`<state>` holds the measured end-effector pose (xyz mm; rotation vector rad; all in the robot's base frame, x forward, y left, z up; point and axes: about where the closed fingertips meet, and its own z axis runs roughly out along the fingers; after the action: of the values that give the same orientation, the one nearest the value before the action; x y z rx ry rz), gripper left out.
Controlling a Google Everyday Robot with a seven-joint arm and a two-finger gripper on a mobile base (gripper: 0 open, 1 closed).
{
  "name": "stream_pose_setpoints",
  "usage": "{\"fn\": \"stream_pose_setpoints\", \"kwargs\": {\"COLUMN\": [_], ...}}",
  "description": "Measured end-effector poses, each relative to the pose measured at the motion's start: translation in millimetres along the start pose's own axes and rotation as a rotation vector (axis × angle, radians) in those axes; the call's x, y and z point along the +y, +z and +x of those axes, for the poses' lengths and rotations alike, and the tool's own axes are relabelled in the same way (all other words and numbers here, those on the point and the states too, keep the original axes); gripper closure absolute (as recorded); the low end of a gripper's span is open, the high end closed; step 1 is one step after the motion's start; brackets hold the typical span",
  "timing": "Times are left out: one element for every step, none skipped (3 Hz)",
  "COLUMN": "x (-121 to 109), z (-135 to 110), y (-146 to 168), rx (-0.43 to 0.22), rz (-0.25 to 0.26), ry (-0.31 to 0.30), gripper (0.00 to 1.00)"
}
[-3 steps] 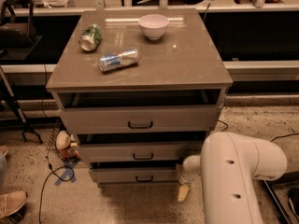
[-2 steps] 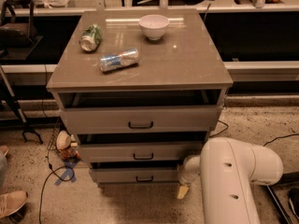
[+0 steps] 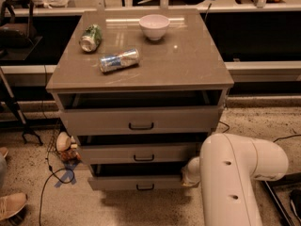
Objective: Open bottom drawer
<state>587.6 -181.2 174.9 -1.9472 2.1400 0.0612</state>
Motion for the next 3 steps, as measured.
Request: {"fn": "stream_pose_setpoints", "kwargs": {"x": [-0.6, -0.9, 0.7], "z": [-0.9, -1.4, -1.7], "y": [-4.1, -6.5, -5.3], "rx": [0.000, 0.000, 0.000], "rz": [0.000, 0.000, -0.003], "ry": [0.000, 0.000, 0.000], "gripper": [0.86, 1.00, 0.86]}}
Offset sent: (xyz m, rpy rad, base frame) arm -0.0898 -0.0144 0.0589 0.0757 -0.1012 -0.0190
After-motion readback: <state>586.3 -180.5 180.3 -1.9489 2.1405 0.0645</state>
